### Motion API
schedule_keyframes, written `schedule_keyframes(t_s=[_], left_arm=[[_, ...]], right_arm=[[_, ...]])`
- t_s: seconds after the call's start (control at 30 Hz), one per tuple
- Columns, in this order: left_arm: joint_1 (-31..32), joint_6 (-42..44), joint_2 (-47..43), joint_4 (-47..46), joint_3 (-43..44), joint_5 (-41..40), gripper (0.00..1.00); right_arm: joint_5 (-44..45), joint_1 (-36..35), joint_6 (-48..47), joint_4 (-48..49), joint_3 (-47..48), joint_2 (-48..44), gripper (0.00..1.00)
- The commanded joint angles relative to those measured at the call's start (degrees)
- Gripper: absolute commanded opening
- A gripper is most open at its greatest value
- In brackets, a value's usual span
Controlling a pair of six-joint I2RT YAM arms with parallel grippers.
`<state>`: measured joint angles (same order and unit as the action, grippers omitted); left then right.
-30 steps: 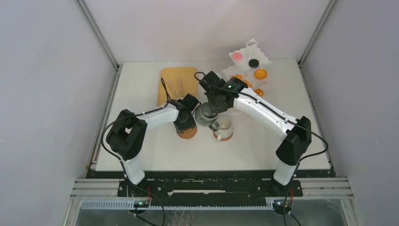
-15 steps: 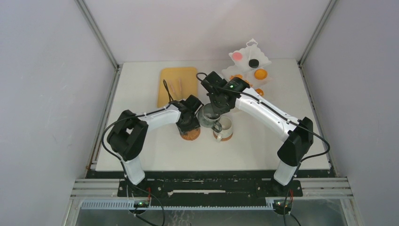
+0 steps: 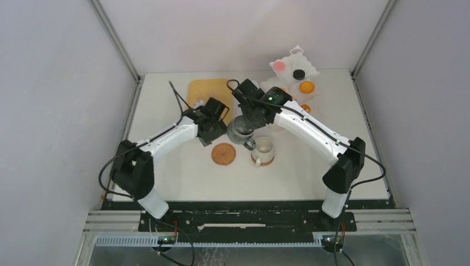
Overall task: Serve the afternoon tea
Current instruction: Move the coaster to the center of the board, then place the cup on the coaster.
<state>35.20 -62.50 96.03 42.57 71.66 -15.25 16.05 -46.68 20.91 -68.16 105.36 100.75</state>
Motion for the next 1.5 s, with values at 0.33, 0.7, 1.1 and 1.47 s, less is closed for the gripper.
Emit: schedule_keyframes(t_s=[0.33, 0.7, 1.1, 1.47], left_arm=[[-15.9, -1.8, -23.6, -2.2, -18.4, -6.8, 0.72], [-18.1, 0.8, -35.0, -2.4, -26.0, -9.5, 0.71], [-18.2, 2.0, -40.1, -3.6, -29.0, -7.7, 0.71], [-18.2, 3.7, -43.0, -4.2, -30.3, -6.5, 0.71]], right_arm=[[0.5, -5.7, 1.2, -0.5, 18.9, 14.2, 0.0], [0.3, -7.5, 1.7, -4.1, 25.1, 25.0, 0.0], [0.5, -7.8, 3.1, -6.9, 29.7, 32.0, 0.0], [4.1, -7.9, 4.0, -8.5, 32.0, 36.0, 0.0]])
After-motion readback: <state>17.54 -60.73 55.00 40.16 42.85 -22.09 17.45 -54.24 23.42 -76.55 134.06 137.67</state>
